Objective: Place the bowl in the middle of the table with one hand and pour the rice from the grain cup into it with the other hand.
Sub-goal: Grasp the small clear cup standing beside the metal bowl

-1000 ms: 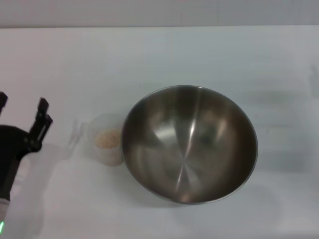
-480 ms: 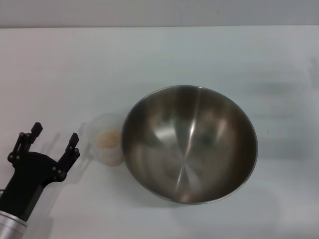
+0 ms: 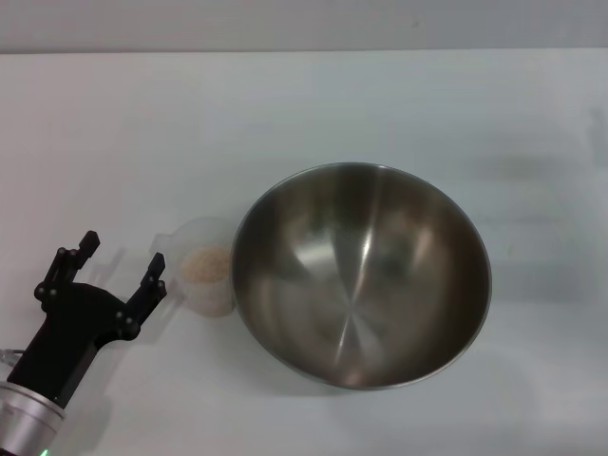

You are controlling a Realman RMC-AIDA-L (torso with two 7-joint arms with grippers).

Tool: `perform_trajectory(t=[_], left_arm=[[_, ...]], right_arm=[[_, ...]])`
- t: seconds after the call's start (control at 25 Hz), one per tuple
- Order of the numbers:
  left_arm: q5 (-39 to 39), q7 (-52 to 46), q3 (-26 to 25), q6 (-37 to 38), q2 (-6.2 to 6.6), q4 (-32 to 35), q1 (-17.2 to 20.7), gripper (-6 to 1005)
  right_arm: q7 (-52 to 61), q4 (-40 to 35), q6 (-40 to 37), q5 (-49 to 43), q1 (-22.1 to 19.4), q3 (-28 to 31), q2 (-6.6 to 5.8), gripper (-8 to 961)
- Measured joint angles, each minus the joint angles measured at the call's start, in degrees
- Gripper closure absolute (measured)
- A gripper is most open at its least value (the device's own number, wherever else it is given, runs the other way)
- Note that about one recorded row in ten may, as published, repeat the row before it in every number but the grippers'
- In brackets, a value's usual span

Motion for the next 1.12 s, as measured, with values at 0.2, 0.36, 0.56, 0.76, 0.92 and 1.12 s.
perform_trajectory(t=[0.2, 0.36, 0.56, 0.76, 0.92, 1.12], left_arm=[[0.00, 0.02, -0.34, -1.50, 0.00, 0.34, -1.09, 247], [-0.02, 0.03, -0.39, -1.87, 0.00, 0.80, -1.75, 248], [-0.34, 0.03, -0.41, -2.60, -0.01, 0.91, -2.87, 250], [-0.41, 0.11, -0.72, -3.84, -0.07, 1.06, -3.61, 251], [-0.48, 0.77, -2.03, -4.12, -0.36, 1.07, -3.32, 252], [-0.52, 0.77, -3.02, -4.12, -0.39, 0.68, -2.94, 254]], right_arm=[[0.00, 0.00, 0.00, 0.03, -0.02, 0.00, 0.12, 484], [-0.03, 0.01, 0.06, 0.05, -0.11, -0.01, 0.33, 484], [-0.03, 0.01, 0.63, 0.05, -0.12, -0.01, 0.45, 484], [-0.03, -0.20, 1.30, 0.05, -0.11, 0.00, 0.49, 484], [0.23, -0.16, 1.45, 0.05, 0.26, -0.01, 0.59, 484], [0.26, 0.00, 1.93, 0.05, 0.40, 0.00, 0.67, 484]])
